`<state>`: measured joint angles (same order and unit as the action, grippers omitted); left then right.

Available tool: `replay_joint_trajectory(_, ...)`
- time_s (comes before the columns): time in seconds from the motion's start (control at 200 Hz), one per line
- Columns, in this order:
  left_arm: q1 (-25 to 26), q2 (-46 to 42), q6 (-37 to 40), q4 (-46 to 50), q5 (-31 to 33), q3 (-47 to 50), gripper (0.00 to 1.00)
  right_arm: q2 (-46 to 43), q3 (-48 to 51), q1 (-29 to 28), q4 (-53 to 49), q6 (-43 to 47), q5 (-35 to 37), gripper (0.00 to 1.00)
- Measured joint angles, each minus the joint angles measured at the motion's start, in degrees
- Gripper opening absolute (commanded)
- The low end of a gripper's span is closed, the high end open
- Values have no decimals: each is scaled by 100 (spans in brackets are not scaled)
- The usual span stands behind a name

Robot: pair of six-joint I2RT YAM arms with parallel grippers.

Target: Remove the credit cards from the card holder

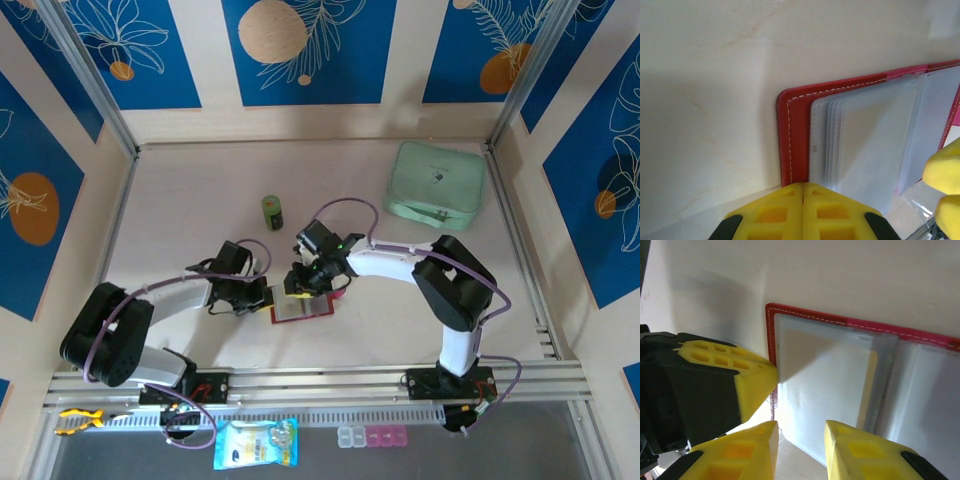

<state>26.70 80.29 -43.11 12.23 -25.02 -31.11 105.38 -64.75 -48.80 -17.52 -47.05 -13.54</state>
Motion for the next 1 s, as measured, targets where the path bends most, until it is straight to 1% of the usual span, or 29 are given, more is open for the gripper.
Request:
replay_joint_trajectory(0.295, 0, 2, 13, -2, 0, 0, 2, 280, -275, -33, -96, 0, -50, 31)
replay_joint_trajectory(0.645, 2, 57, 17, -4, 0, -33, 2, 470, -356, -2, -433, 4, -68, 31)
replay_joint_trajectory(1.0, 4, 157, 96, 17, 0, -122, 2, 426, -356, 157, -590, 7, -37, 30)
